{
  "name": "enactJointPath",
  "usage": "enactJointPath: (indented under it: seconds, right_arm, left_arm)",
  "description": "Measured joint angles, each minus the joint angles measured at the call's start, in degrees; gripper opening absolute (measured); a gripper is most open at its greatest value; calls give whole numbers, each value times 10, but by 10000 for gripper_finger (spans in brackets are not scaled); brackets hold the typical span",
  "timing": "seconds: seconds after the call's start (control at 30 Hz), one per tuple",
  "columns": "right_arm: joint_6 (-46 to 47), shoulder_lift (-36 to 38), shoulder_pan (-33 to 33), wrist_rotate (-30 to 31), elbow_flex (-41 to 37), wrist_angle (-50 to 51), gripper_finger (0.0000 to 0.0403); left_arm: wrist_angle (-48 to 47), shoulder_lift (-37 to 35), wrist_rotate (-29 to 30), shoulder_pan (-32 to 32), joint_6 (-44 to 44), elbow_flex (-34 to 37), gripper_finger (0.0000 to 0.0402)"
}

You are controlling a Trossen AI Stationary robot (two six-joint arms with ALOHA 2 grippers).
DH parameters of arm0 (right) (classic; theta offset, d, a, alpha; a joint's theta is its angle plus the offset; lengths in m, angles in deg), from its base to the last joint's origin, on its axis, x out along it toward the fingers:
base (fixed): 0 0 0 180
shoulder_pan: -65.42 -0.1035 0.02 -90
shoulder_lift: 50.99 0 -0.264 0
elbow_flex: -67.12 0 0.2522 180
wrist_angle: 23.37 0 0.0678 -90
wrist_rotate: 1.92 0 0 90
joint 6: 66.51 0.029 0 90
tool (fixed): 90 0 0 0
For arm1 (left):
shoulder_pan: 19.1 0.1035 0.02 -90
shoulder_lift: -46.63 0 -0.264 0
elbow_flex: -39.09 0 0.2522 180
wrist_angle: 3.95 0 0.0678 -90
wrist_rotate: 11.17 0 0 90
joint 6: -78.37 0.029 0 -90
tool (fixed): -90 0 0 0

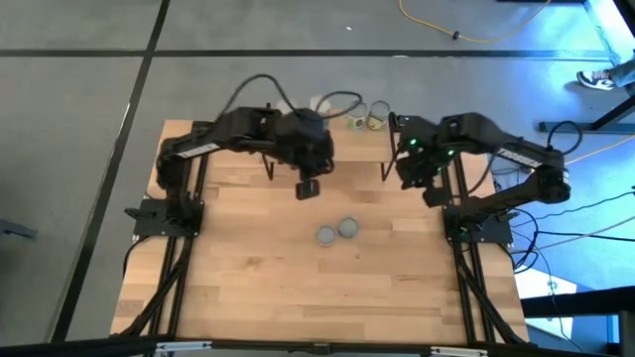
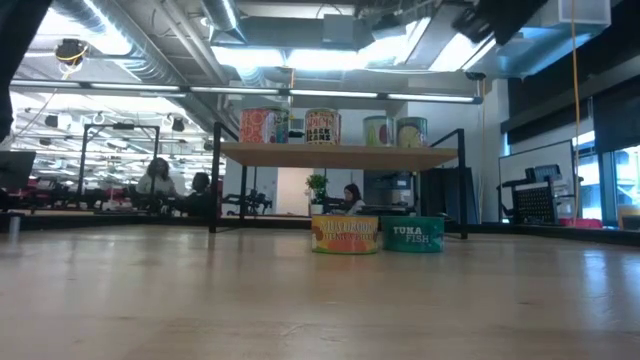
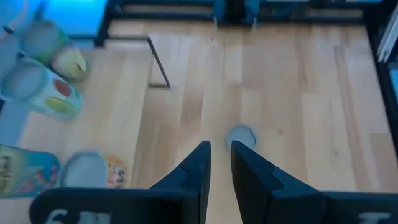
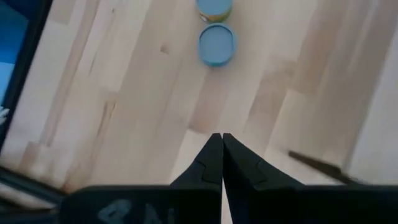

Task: Pick and place cans onto a shelf
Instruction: Put the canned tuna on the shelf

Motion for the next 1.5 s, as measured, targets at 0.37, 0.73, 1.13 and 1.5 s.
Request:
enactJointPath:
  seconds: [0.37,0.73,1.13,1.5]
  right_arm:
    - [90,-24,-54,10,-129,-206,5]
    - [102,-31,-93,10,-229,-360,46]
    - [-36,-32,-160,76,-377,-586,59]
    - [-88,-85,-162,83,-418,-637,45]
  left_arm:
    - [-27,-98,1,0,-2,0,57]
    - [-54,-169,2,0,-2,0,57]
    - [-61,-197,2,0,-2,0,57]
    - [-63,-194,3,0,-2,1,57]
